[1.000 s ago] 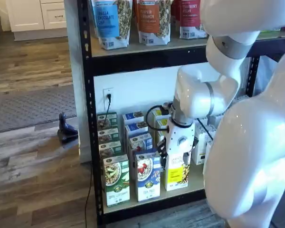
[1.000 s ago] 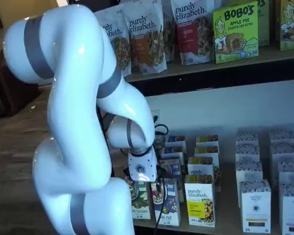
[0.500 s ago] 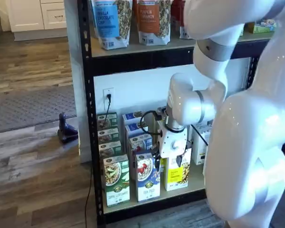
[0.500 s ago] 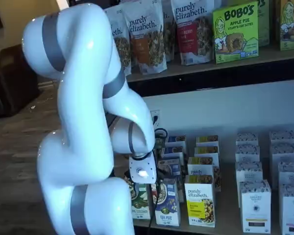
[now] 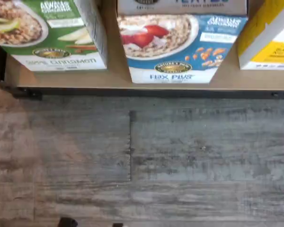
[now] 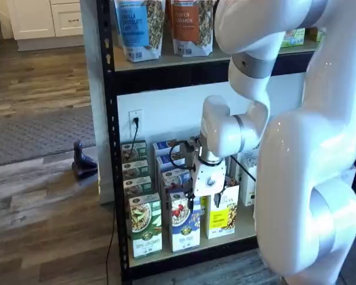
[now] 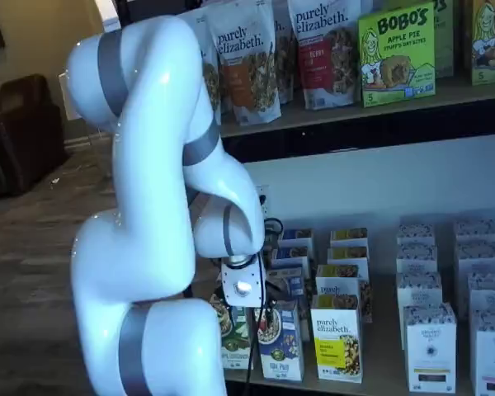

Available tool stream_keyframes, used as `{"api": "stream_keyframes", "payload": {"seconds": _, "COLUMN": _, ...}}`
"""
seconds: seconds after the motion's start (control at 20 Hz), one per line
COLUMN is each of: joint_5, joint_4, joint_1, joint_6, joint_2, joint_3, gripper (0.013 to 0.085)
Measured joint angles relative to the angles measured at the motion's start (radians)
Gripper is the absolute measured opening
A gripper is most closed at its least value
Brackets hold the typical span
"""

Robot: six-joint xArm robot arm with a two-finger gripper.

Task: Pick up the blue and white box that is on the bottom shelf, the second box from the left

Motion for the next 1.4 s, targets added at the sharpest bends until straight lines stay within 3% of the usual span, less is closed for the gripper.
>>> {"api": "stream_keyframes", "payload": {"seconds": 0.15, "joint_5": 0.01, "joint_4": -0.019, "joint_1": -0.004, "joint_6": 0.015, "joint_2": 0.049, "joint_3": -0.053, "gripper": 0.085}}
{"api": "stream_keyframes", "payload": {"seconds": 0.5, "joint_5": 0.035, "joint_4": 0.037, "joint_1": -0.011, "joint_6": -0.047, "joint_2": 0.164, "joint_3": -0.182, "gripper": 0.085}}
{"api": "stream_keyframes", "payload": {"seconds": 0.9, "joint_5": 0.064, "joint_4": 0.011, "joint_1": -0.047, "joint_6": -0.056, "joint_2": 0.281, "joint_3": -0.334, "gripper": 0.085}}
{"api": "stream_keyframes", "payload": {"seconds": 1.1, "joint_5": 0.088, "joint_4": 0.058, "joint_1": -0.051, "joint_6": -0.104, "joint_2": 0.335, "joint_3": -0.415, "gripper": 0.085}}
{"api": "stream_keyframes", "payload": {"seconds": 1.4, "joint_5": 0.113, "joint_4": 0.08, "joint_1": -0.048, "joint_6": -0.121, "joint_2": 0.408, "joint_3": -0.519, "gripper": 0.085}}
